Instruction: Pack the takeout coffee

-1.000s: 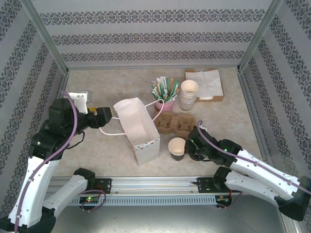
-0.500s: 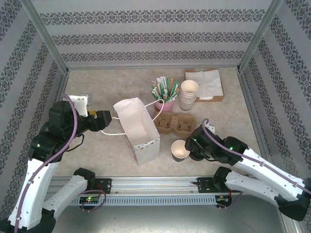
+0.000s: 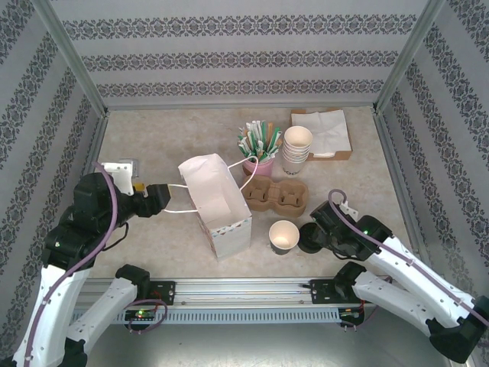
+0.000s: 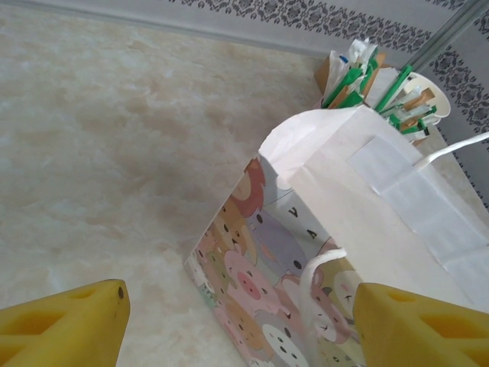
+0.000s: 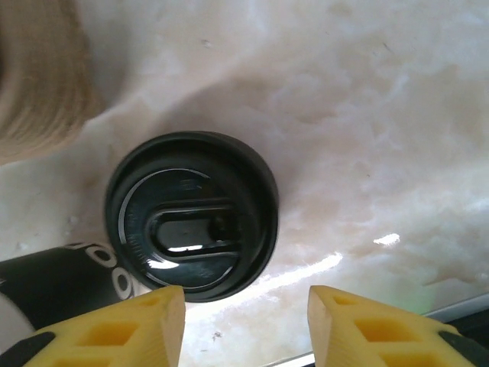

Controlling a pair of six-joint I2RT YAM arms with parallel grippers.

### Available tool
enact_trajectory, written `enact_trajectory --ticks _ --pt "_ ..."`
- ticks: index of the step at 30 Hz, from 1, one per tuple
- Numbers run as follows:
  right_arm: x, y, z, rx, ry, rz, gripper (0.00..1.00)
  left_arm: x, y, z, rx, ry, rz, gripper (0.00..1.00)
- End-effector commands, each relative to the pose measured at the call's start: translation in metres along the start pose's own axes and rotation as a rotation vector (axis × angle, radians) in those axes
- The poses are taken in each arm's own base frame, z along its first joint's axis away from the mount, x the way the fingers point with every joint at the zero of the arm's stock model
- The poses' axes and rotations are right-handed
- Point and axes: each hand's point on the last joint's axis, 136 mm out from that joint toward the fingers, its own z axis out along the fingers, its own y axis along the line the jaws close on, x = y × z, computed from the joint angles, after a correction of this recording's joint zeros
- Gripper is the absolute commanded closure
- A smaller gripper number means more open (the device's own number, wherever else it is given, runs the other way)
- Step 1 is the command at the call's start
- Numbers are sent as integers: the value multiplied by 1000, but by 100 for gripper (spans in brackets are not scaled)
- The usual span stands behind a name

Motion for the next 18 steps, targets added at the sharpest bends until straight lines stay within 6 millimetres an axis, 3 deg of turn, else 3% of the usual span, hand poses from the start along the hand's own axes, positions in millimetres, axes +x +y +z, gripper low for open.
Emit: enact_trajectory --ticks 1,5,11,18 --pt "1 -4 8 -9 20 2 54 5 7 5 -28 9 -16 23" --pt "-2 -5 17 -26 42 -10 64 8 9 9 -28 12 -23 23" --pt "-3 11 22 -104 55 -52 72 8 7 10 -21 12 -30 24" --pt "2 1 32 -53 70 -47 73 6 7 11 -19 9 -37 24"
